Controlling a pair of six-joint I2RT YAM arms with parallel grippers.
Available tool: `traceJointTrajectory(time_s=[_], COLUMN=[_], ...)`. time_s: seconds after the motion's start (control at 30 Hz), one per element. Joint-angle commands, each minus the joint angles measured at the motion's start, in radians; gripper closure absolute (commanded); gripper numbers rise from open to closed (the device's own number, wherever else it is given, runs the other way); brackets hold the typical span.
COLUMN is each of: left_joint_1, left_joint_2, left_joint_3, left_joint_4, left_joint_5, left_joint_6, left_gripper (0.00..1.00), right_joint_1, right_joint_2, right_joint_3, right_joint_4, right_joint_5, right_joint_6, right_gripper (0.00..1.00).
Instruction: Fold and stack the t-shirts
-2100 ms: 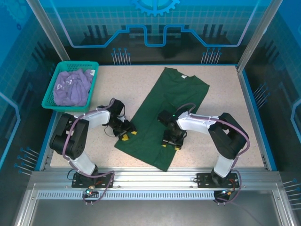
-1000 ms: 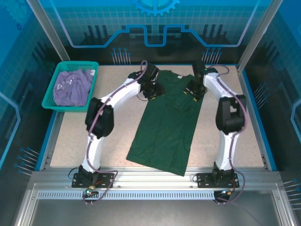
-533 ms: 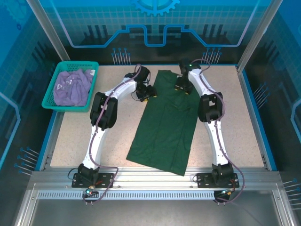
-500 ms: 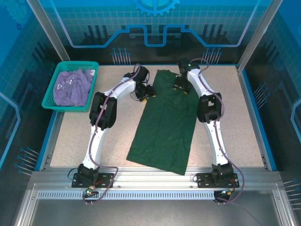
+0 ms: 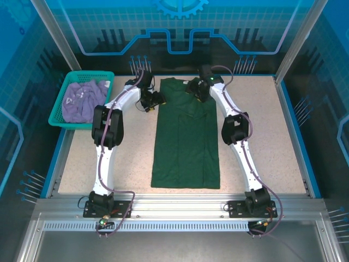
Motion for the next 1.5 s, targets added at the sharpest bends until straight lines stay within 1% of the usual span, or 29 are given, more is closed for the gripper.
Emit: traceJointTrajectory(time_s=[0.0, 0.07, 0.17, 0.3, 0.37, 0.4, 0.47, 0.5, 0.57, 0.63, 0.7, 0.83, 0.93, 1.0, 1.1, 1.2, 1.3, 1.37, 1.43, 1.47], left_joint_1=[-0.011, -0.012, -0.020, -0.056, -0.082, -0.096, -0.123, -0.136, -0.158, -0.184, -0.206, -0.228, -0.229, -0.229, -0.232, -0.233, -0.233, -0.233, -0.238, -0.242], left_joint_2=[-0.066, -0.074, -0.054, 0.013, 0.065, 0.098, 0.155, 0.184, 0.231, 0.279, 0.321, 0.370, 0.384, 0.381, 0.319, 0.198, 0.053, -0.051, -0.196, -0.261], left_joint_3=[0.041, 0.045, 0.084, 0.186, 0.243, 0.278, 0.326, 0.346, 0.377, 0.415, 0.452, 0.493, 0.488, 0.486, 0.475, 0.442, 0.383, 0.308, 0.150, 0.060], left_joint_4=[-0.012, 0.008, 0.015, -0.016, -0.019, -0.019, 0.007, 0.025, 0.059, 0.089, 0.119, 0.125, 0.087, 0.065, 0.054, 0.055, 0.049, 0.030, 0.017, 0.017], left_joint_5=[0.018, 0.019, 0.049, 0.089, 0.126, 0.143, 0.192, 0.210, 0.229, 0.232, 0.243, 0.225, 0.199, 0.203, 0.226, 0.205, 0.173, 0.148, 0.115, 0.104], left_joint_6=[0.031, 0.027, 0.010, 0.016, 0.018, 0.015, 0.001, -0.016, -0.056, -0.090, -0.116, -0.119, -0.111, -0.114, -0.115, -0.099, -0.089, -0.079, -0.075, -0.078], left_gripper=[0.26, 0.24, 0.23, 0.23, 0.26, 0.28, 0.38, 0.42, 0.43, 0.44, 0.44, 0.46, 0.47, 0.47, 0.35, 0.23, 0.14, 0.13, 0.14, 0.16], right_joint_1=[-0.075, -0.095, -0.120, -0.116, -0.103, -0.094, -0.085, -0.083, -0.083, -0.087, -0.087, -0.079, -0.073, -0.063, -0.038, -0.013, 0.009, 0.015, 0.026, 0.032], right_joint_2=[-0.049, -0.134, -0.232, -0.322, -0.395, -0.449, -0.571, -0.639, -0.757, -0.865, -0.947, -1.097, -1.208, -1.280, -1.381, -1.485, -1.588, -1.650, -1.712, -1.738], right_joint_3=[-0.017, -0.044, -0.094, -0.124, -0.202, -0.273, -0.442, -0.567, -0.756, -0.943, -1.084, -1.333, -1.494, -1.587, -1.705, -1.832, -1.972, -2.054, -2.133, -2.163], right_joint_4=[-0.074, -0.076, -0.080, -0.222, -0.264, -0.273, -0.262, -0.241, -0.204, -0.167, -0.155, -0.125, -0.103, -0.089, -0.085, -0.066, -0.056, -0.055, -0.039, -0.032], right_joint_5=[-0.038, 0.018, 0.015, 0.037, 0.053, 0.066, 0.099, 0.109, 0.131, 0.128, 0.131, 0.120, 0.099, 0.080, 0.056, -0.007, -0.048, -0.085, -0.129, -0.144], right_joint_6=[0.067, 0.020, -0.016, -0.083, -0.128, -0.149, -0.170, -0.174, -0.174, -0.171, -0.164, -0.167, -0.150, -0.139, -0.119, -0.095, -0.082, -0.083, -0.090, -0.090], right_gripper=[0.26, 0.23, 0.25, 0.27, 0.28, 0.28, 0.29, 0.30, 0.31, 0.32, 0.34, 0.35, 0.35, 0.34, 0.34, 0.33, 0.32, 0.32, 0.32, 0.32])
